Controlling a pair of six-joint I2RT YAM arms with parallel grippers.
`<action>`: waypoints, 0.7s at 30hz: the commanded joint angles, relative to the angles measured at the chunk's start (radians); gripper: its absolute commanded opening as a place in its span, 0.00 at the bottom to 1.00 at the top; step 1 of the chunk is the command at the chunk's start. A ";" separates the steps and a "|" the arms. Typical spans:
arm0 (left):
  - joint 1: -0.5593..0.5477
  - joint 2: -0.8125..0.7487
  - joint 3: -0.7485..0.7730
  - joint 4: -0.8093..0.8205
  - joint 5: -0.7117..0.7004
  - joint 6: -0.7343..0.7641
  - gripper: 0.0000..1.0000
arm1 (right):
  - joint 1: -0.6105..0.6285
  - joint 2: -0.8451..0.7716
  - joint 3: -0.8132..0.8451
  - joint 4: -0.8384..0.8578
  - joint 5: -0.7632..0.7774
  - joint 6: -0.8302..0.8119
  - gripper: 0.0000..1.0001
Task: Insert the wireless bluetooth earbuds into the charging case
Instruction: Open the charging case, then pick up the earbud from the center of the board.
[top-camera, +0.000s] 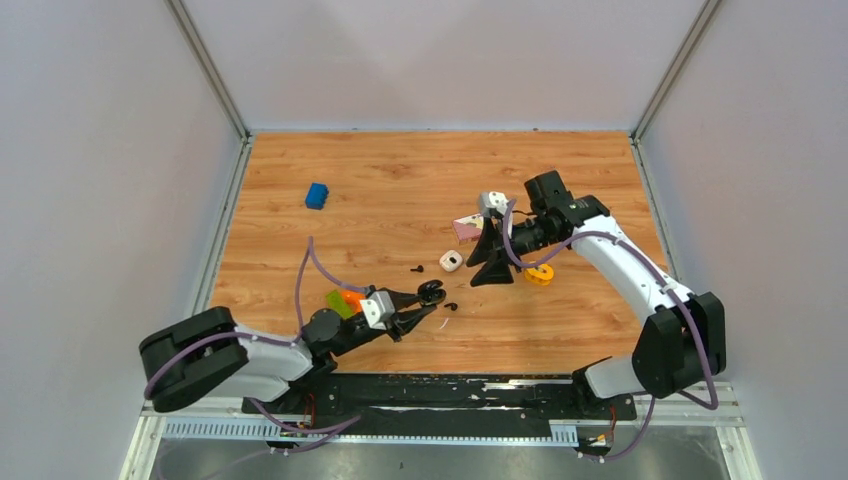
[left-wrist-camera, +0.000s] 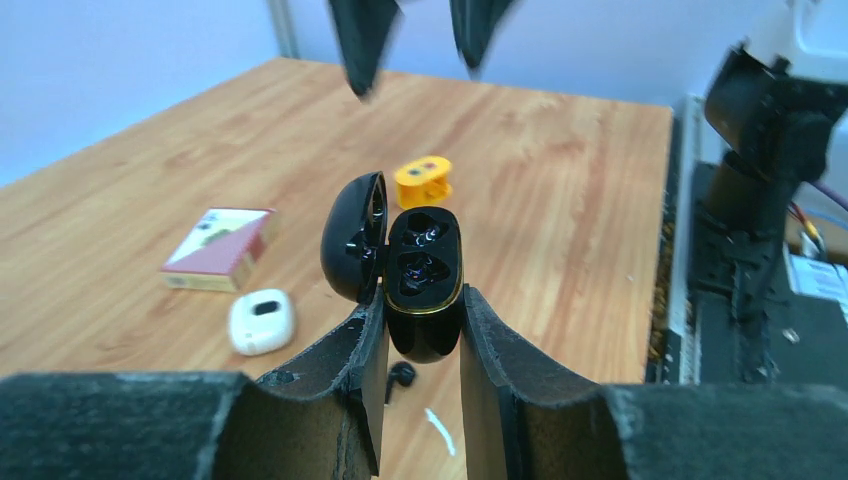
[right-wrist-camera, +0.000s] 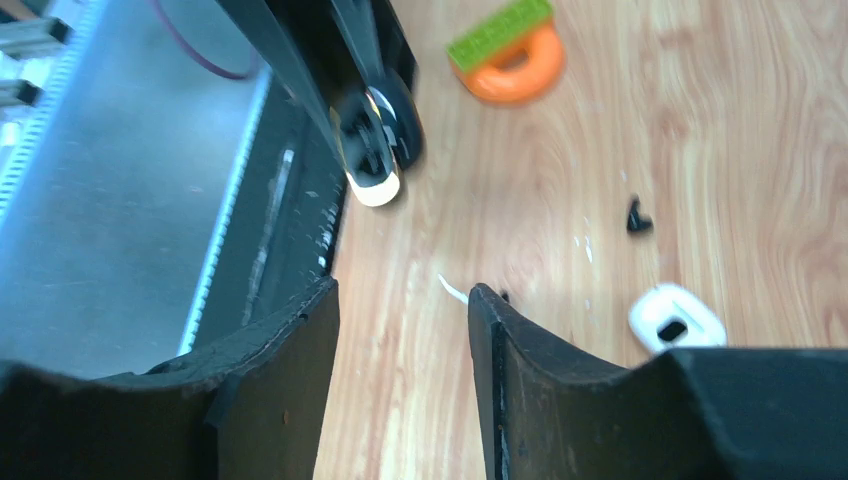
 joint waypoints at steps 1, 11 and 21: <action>0.014 -0.160 -0.023 -0.053 -0.153 0.018 0.00 | -0.021 -0.045 -0.169 0.369 0.159 0.156 0.50; 0.014 -0.409 -0.084 -0.161 -0.350 0.055 0.00 | 0.095 0.111 -0.176 0.545 0.405 0.247 0.42; 0.014 -0.465 -0.096 -0.178 -0.383 0.045 0.00 | 0.200 0.228 -0.187 0.467 0.485 0.018 0.45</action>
